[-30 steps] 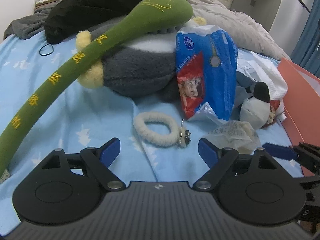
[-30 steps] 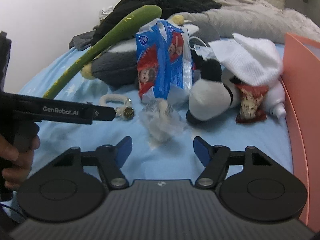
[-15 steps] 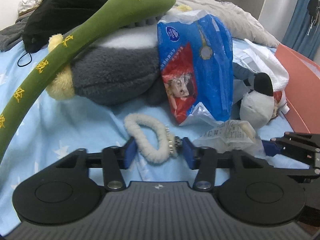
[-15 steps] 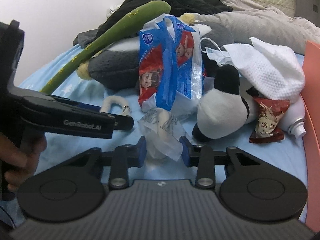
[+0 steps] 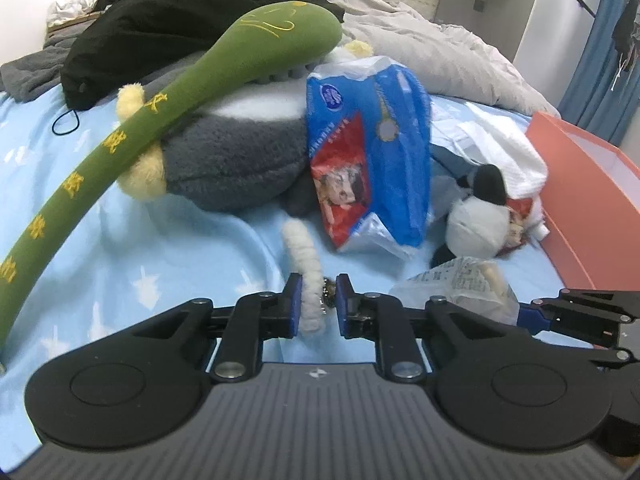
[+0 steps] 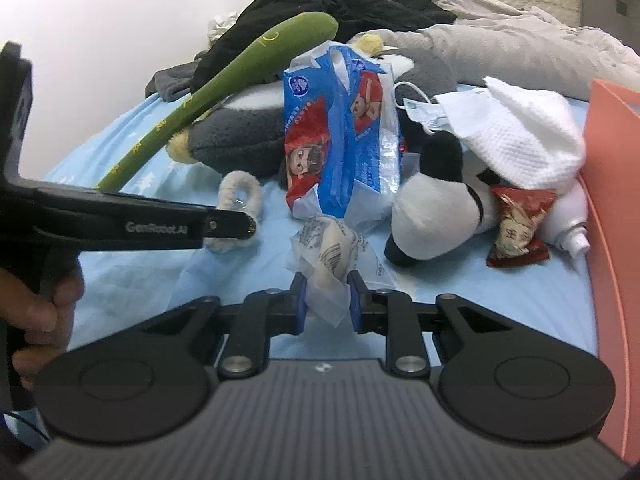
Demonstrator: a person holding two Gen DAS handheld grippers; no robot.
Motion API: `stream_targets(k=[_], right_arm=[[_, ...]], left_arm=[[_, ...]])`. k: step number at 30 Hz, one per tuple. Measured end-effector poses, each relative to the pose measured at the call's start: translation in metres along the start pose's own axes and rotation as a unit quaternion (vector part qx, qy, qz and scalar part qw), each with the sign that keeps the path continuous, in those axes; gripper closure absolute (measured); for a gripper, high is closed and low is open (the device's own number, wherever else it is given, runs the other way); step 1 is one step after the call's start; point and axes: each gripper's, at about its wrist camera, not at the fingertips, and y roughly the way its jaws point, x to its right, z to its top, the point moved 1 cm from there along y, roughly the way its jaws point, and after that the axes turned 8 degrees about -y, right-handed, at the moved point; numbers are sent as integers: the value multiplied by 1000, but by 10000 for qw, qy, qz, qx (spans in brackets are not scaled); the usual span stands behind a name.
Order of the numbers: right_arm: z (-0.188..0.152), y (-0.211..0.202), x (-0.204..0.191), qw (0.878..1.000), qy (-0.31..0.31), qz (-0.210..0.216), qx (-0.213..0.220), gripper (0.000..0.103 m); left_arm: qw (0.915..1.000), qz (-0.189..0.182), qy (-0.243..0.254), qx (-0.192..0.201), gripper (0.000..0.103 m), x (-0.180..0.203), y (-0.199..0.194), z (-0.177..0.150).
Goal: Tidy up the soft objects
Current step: 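Carry the hair tie and plastic bag over the pink box with both tools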
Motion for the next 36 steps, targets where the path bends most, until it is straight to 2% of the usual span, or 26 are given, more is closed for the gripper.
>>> stream_targets(k=[10,20,33,36], right_arm=[[-20,-35,-7,9996,203,-123,-117,79],[-28,-84,-12,9986,398,-343,-40,80],[-11,-163,-17,9963,586,-507,381,80],[-1,-181,-16,9955,567,-581,488,80]], left_arm=[[9997,-149,-123,-114,85,15,-38,-33],[9995,-262,-180,-53,85,32,-89,-48],[9981,-471,-380,142,85,67,-165,-44],[9971,-632,-379,173,85,78,-177,-36]])
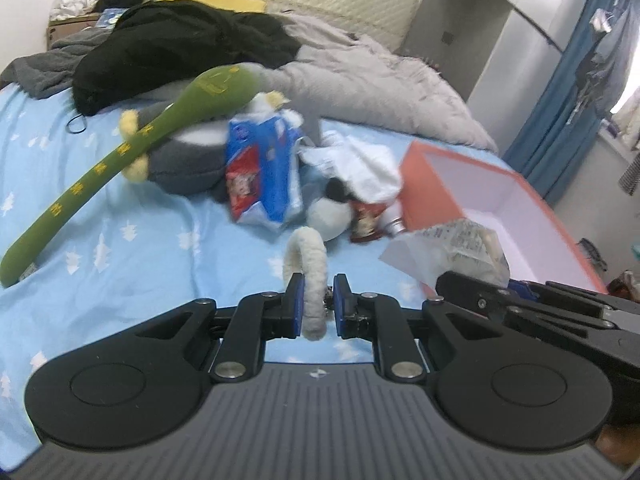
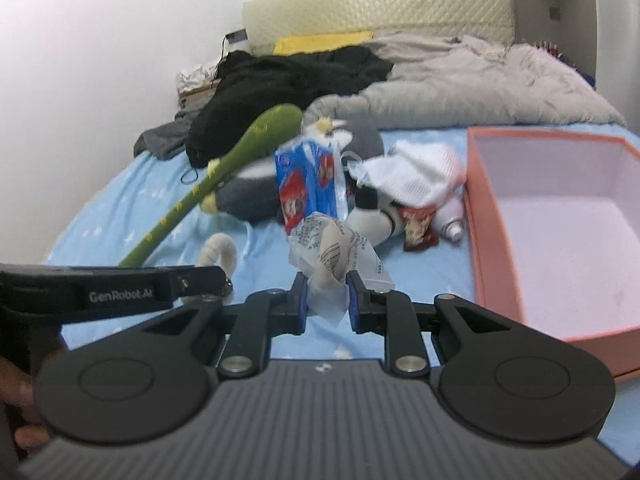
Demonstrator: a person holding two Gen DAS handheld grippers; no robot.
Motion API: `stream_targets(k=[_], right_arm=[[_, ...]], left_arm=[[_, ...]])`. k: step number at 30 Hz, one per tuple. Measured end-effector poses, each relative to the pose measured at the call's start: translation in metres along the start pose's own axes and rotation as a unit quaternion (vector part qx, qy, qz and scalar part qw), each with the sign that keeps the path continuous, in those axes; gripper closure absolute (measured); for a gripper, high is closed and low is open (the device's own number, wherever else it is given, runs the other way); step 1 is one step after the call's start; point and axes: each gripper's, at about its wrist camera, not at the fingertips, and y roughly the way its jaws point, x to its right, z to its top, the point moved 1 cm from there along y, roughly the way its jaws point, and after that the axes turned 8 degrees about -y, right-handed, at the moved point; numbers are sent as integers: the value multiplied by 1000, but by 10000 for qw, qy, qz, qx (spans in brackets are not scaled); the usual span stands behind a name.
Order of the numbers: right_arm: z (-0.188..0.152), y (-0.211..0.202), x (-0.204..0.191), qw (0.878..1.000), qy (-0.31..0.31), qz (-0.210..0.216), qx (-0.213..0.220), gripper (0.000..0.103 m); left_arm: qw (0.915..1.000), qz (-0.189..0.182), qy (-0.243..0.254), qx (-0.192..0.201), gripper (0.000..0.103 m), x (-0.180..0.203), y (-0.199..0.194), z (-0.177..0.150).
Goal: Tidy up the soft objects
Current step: 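Carry the hair tie and plastic bag over the pink box with both tools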
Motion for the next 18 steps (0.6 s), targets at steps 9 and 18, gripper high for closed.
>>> stream_targets(k=[9,18], right_arm=[[27,-43,4,9986,154,-325,382,80],[33,-82,17,9946,280,-810,583,80]], left_arm=[[9983,-473,285,202,85,41,-29,23],[9935,-979,579,103,85,85,-48,27]])
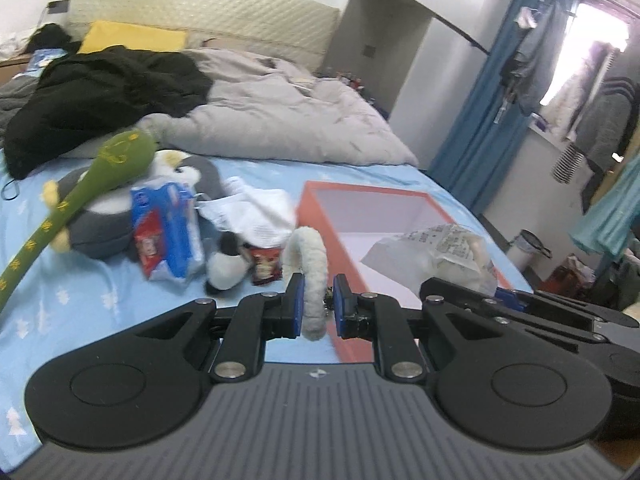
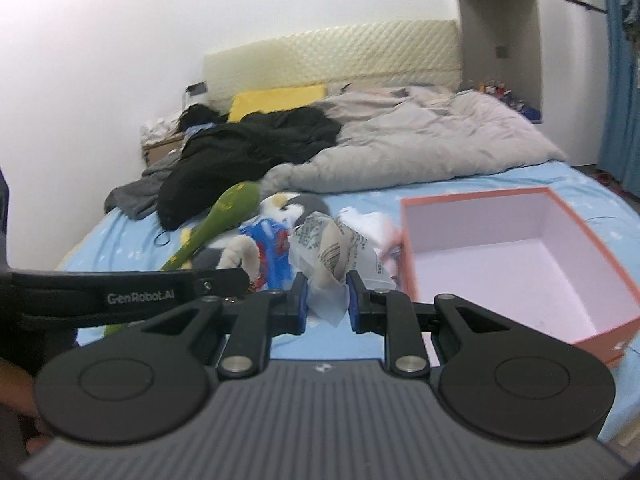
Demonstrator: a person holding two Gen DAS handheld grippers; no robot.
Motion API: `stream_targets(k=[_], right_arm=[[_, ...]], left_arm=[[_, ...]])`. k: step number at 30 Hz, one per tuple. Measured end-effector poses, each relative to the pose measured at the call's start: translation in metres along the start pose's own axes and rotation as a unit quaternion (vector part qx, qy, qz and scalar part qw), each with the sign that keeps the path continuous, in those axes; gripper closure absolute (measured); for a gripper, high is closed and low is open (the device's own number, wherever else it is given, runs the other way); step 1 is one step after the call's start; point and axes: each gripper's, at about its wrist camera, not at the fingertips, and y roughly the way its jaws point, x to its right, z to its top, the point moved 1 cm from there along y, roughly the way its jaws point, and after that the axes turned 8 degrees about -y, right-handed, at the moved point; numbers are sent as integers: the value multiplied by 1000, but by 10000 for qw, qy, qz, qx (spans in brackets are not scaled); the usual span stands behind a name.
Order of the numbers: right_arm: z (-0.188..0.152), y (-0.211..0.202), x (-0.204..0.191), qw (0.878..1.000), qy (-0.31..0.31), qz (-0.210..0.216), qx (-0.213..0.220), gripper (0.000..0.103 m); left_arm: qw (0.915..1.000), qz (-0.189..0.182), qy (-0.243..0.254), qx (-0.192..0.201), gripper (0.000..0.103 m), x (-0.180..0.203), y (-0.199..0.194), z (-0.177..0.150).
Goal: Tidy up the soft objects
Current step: 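Carry the hair tie and plastic bag over the pink box with both tools, then open both tools to drop the hair tie and bag into the box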
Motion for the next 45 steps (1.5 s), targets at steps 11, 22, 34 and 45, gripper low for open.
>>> stream_targets(k=[11,22,34,45], right_arm=[[-11,-31,49,9967,480,-654,-47,80],[-9,5,128,9891,951,-1011,-496,79],[-24,74,195,9787,1326,-1096,-1118,78],[-34,100,204,9740,1475,-1041,-1366,70]], left_arm=[[9970,-488,426,-416,85,62,37,0],[9912,-531,842,-872,85,110,145,23],[9833,-339,1085,-1418,85,132,256,30],[9805,-290,999,-1668,54,116,276,28]])
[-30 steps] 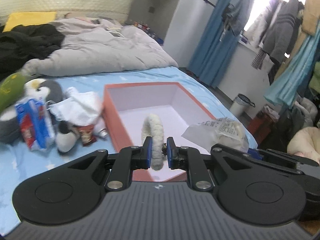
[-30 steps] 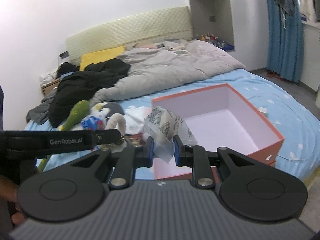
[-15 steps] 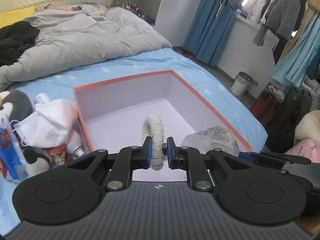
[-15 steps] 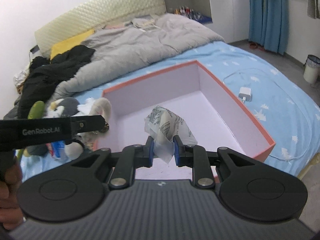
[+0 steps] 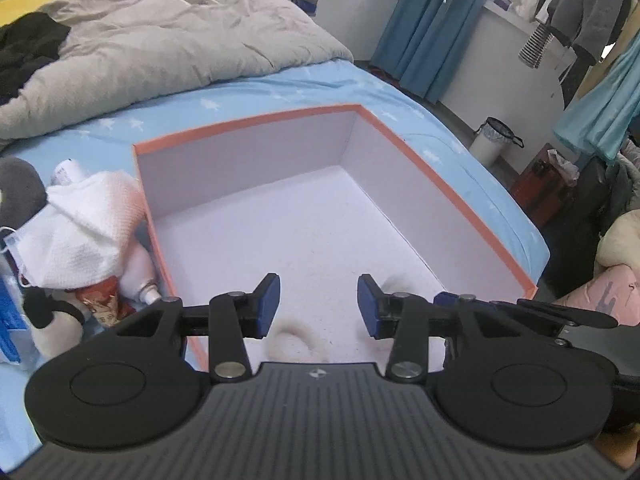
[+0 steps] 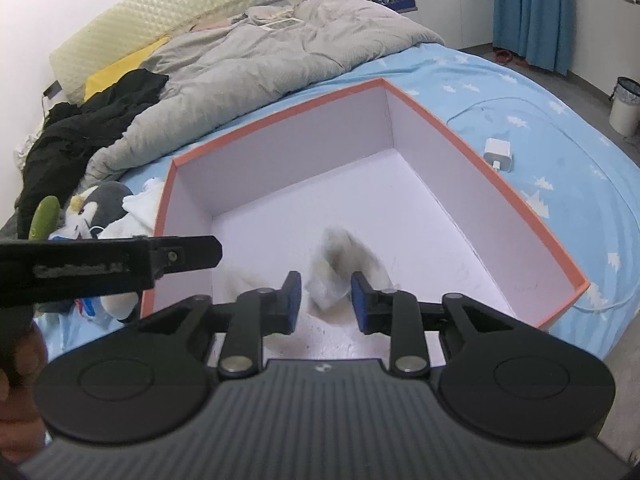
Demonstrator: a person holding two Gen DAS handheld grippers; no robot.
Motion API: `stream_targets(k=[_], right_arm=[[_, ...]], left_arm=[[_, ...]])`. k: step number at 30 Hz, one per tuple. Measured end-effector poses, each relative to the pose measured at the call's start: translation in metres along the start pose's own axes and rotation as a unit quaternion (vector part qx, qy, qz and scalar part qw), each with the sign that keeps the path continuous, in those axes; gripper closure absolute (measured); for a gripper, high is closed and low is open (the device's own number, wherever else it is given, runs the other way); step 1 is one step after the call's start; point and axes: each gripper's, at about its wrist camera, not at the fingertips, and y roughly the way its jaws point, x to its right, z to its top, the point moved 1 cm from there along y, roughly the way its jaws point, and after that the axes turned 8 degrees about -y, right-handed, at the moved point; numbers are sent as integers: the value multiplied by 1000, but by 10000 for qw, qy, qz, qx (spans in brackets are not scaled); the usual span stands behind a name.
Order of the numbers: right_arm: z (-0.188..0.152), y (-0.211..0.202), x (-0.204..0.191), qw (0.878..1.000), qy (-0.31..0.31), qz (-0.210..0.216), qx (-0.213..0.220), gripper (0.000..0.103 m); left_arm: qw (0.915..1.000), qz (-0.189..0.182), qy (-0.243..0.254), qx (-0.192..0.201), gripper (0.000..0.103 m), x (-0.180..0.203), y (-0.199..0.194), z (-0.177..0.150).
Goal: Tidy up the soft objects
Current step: 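Open both tools to drop the hair tie and bag into the box, then withdraw both tools from the box back toward the plush pile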
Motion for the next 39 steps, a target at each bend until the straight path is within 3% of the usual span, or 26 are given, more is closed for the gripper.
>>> stream_targets(k=[9,25,39], right_arm=[[-8,-27,-17,9998,17,-15,209,66],[-54,-104,-80,9954,-467,345,765,66],[-103,-136,-111,9919,-639,698,851,66]], left_arm=[[9993,22,-58,375,54,-15,-59,-18],[9926,368,-349,1106,54,-53,-187,-112],[9875,628,-502,1357,54,-67,-238,-170]])
